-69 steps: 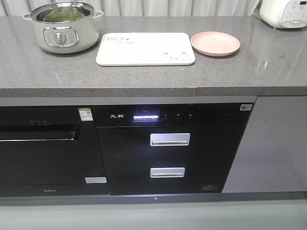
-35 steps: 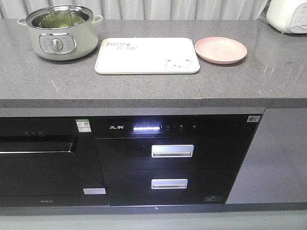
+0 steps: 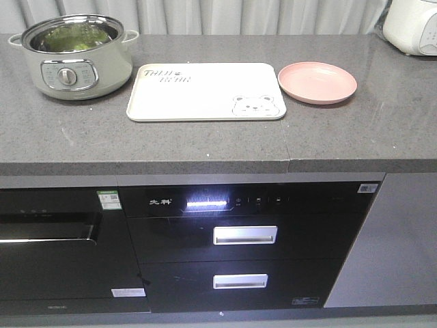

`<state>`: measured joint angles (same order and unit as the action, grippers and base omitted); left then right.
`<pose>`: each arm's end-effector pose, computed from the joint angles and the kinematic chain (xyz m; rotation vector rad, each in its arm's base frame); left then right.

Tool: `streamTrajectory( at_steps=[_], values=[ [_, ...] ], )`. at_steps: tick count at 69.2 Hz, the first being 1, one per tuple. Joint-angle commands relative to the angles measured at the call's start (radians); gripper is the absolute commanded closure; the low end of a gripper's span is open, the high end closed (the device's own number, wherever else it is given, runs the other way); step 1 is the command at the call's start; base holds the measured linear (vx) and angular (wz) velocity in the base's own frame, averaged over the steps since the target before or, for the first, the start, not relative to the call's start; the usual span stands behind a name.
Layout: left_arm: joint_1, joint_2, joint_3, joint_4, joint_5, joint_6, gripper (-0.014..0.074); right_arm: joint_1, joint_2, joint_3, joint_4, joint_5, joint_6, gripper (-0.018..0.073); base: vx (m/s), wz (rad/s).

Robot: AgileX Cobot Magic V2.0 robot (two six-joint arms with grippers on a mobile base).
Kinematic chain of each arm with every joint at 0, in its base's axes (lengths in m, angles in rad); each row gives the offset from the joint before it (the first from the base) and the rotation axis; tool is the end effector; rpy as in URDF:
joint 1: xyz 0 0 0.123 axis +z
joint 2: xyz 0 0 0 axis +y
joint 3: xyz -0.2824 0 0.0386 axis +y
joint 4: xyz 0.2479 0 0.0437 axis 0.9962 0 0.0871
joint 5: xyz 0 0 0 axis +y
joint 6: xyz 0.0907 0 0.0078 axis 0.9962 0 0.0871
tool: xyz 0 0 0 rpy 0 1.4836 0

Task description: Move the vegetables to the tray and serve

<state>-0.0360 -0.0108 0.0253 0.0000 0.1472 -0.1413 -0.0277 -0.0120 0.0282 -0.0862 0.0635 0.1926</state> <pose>0.0564 -0.0020 0.1917 -0.0867 1.6447 -0.1353 0.0567 -0.0021 0.1985 0.1092 1.5595 0.0578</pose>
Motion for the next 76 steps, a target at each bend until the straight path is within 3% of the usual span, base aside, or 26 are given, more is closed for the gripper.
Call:
streamTrajectory(
  at_steps=[1, 76],
  values=[
    [-0.001, 0.009, 0.021, 0.0, -0.082, -0.004, 0.0602, -0.005, -0.004, 0.014, -0.004, -0.075, -0.011, 0.0561, 0.12, -0.02],
    [-0.001, 0.009, 0.021, 0.0, -0.082, -0.004, 0.0602, -0.005, -0.004, 0.014, -0.004, -0.077, -0.011, 0.0561, 0.11, 0.01]
  ],
)
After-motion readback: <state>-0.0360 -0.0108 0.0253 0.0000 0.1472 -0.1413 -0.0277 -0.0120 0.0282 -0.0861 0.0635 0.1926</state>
